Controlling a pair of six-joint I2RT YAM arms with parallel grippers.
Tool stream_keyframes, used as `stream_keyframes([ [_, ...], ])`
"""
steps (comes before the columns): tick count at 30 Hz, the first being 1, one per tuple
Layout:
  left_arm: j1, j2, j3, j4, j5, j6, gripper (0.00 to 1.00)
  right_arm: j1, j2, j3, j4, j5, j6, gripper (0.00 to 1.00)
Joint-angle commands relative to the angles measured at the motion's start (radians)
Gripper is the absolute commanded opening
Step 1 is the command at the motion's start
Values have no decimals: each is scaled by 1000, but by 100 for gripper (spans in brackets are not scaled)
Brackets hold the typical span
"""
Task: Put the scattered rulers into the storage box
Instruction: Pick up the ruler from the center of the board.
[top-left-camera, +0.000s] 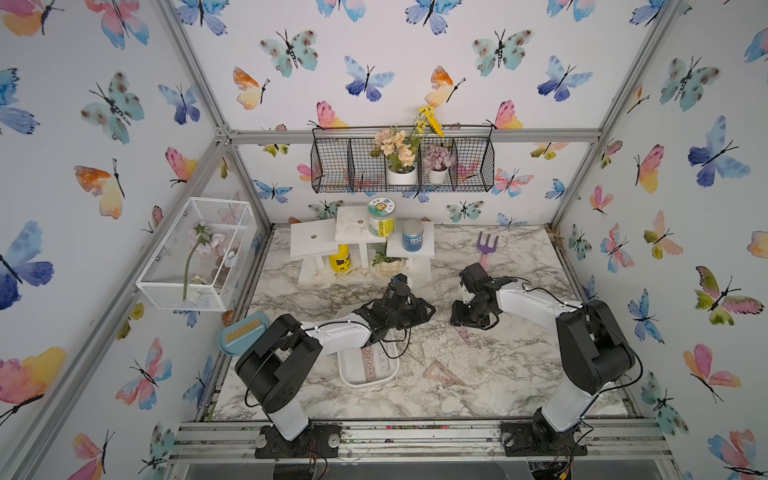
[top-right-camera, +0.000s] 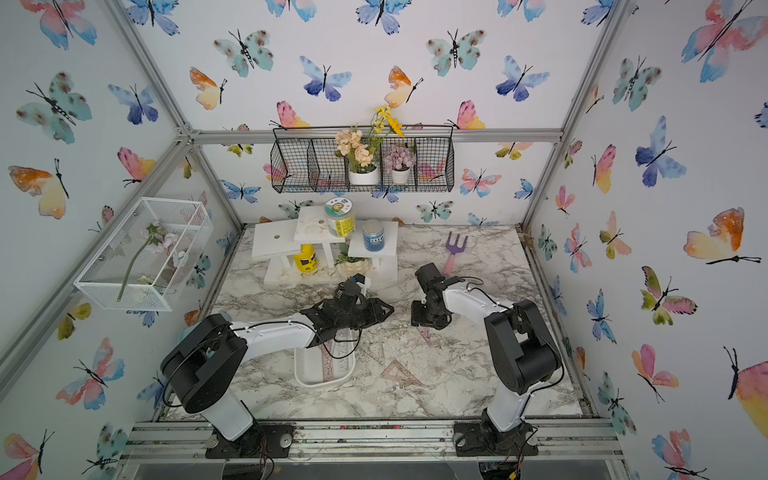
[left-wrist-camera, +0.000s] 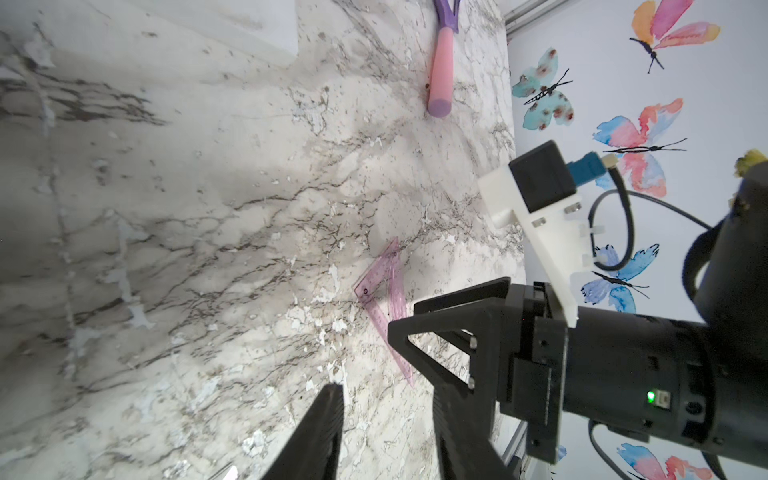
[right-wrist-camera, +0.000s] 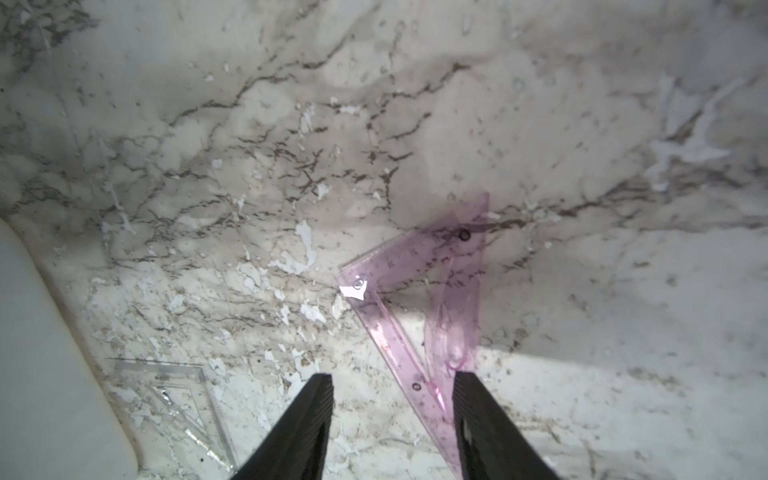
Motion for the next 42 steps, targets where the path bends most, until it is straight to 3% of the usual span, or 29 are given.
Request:
stream_keyframes([
  [1,3,-29,-7,-8,-33,21,41,7,33,32,-44,55,7,53],
  [22,8,3,-6,6,-4,17,41,16,110,-18,10,35,10,54],
  [42,3,323,220,17,173,-34,40,16,162,-81,64,-21,-2,59],
])
